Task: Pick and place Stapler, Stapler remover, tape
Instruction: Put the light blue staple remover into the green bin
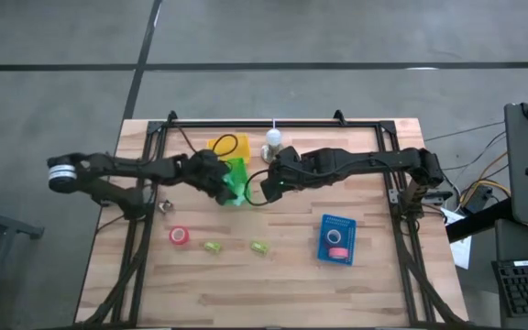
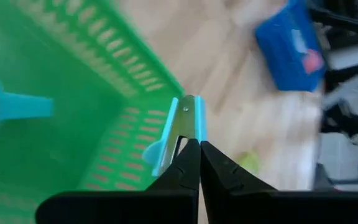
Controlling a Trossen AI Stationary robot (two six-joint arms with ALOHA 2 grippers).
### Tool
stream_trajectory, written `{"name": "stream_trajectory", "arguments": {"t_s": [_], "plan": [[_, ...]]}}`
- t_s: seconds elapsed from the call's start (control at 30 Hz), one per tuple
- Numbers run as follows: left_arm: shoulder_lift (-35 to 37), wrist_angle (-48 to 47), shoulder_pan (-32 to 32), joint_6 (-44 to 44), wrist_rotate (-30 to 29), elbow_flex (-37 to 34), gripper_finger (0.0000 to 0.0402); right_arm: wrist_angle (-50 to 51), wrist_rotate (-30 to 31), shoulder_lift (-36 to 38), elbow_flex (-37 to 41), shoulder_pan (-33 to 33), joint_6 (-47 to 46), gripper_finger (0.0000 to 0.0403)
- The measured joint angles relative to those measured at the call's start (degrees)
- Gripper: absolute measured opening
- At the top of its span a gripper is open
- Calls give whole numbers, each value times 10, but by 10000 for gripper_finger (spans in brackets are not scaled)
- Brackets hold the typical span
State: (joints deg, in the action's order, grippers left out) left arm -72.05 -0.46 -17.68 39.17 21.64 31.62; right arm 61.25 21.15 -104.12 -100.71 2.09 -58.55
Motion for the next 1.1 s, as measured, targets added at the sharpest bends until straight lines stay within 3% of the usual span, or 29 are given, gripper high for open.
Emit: {"name": "stream_trajectory", "arguments": {"t_s": [0.17, 0.33, 0.47, 0.53, 0.77, 1.1], "plan": [[-9, 46, -17, 0, 36, 0, 2, 0, 0, 0, 0, -1, 5, 58], [25, 63, -17, 67, 57, 0, 1, 0, 0, 0, 0, -1, 14, 57], [65, 64, -18, 73, 63, 0, 1, 0, 0, -1, 0, -2, 18, 62], [92, 63, -22, 62, 40, 0, 1, 0, 0, -1, 0, -2, 18, 63], [136, -21, -60, -12, -140, 0, 1, 0, 0, -1, 0, -3, 20, 57], [23, -4, -130, -4, -112, 0, 10, -1, 0, -1, 0, -4, 22, 52]]}}
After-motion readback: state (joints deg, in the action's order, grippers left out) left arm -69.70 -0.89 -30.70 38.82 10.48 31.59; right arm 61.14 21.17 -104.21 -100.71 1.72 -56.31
